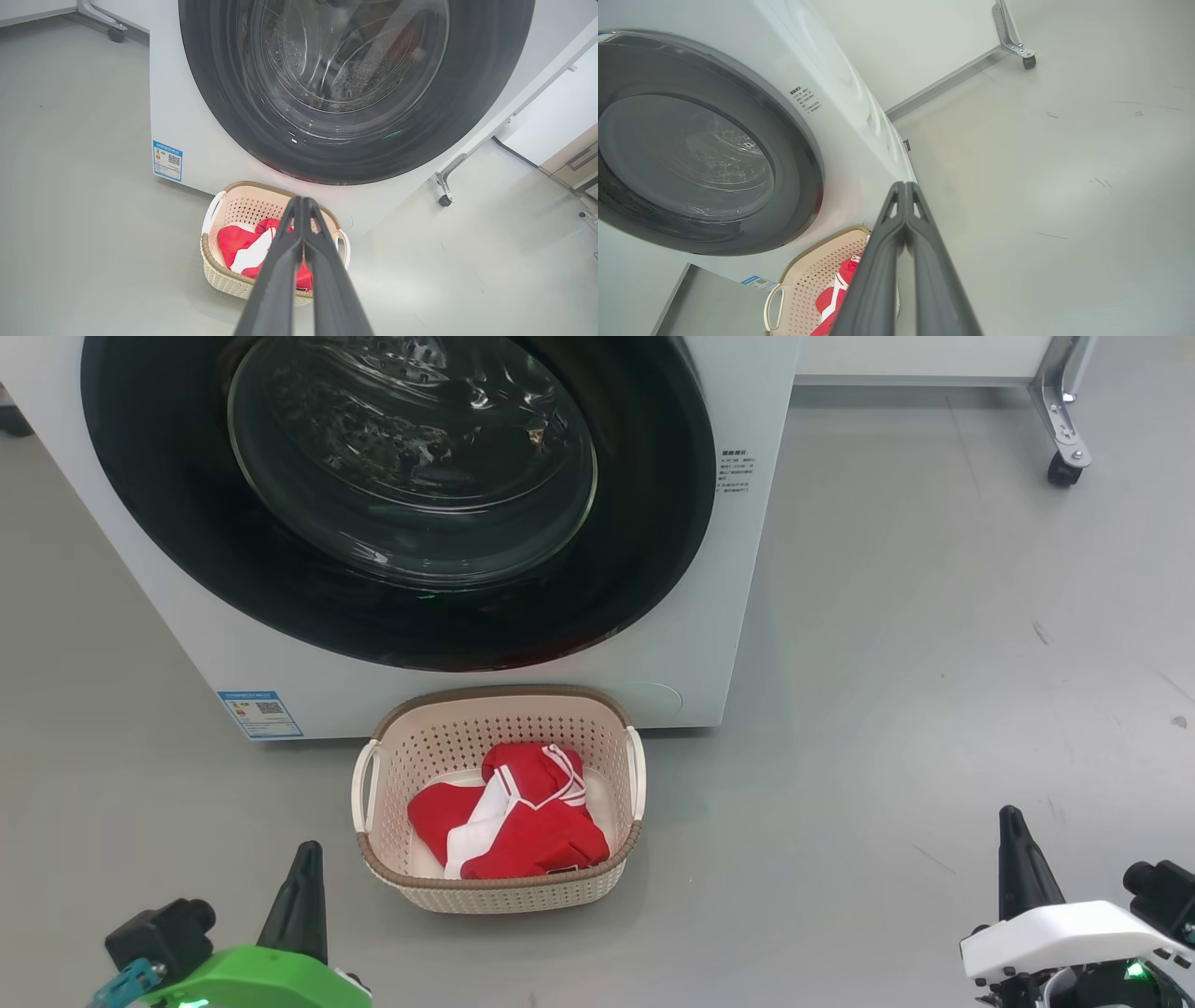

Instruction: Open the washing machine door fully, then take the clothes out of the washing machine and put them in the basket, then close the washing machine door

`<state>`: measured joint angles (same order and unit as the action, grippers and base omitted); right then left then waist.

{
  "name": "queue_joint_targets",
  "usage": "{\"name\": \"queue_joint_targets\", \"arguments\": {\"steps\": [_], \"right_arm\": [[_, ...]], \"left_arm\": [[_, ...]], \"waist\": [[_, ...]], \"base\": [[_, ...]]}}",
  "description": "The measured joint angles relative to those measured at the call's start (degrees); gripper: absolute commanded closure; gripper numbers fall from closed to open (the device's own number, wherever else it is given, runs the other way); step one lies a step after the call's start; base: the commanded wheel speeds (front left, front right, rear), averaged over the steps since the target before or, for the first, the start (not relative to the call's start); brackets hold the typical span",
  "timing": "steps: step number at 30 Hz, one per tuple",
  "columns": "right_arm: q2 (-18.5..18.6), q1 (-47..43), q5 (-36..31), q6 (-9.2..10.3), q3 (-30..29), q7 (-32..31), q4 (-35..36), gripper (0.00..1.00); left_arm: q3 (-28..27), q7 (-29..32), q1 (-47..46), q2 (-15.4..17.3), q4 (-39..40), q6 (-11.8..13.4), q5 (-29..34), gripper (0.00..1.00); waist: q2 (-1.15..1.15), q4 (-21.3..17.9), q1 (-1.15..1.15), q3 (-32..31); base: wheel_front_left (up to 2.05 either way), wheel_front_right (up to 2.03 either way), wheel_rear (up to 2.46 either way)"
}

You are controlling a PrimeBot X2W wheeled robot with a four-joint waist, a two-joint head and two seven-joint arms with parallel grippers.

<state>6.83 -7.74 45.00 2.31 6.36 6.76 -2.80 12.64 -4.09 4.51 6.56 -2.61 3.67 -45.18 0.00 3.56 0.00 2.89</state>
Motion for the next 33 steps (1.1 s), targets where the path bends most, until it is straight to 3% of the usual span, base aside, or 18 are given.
{"name": "queue_joint_targets", "arguments": {"steps": [33], "right_arm": [[-0.04,4.42,24.57,-3.87,-3.83,-4.07,-5.14,1.00]], "left_arm": [[-5.33,2.87,-2.36,-0.01,-4.94,-4.26,-24.57,1.00]], "waist": [[0.00,-1.70,0.00,-1.25]], "base": [[0.00,0.00,0.00]]}}
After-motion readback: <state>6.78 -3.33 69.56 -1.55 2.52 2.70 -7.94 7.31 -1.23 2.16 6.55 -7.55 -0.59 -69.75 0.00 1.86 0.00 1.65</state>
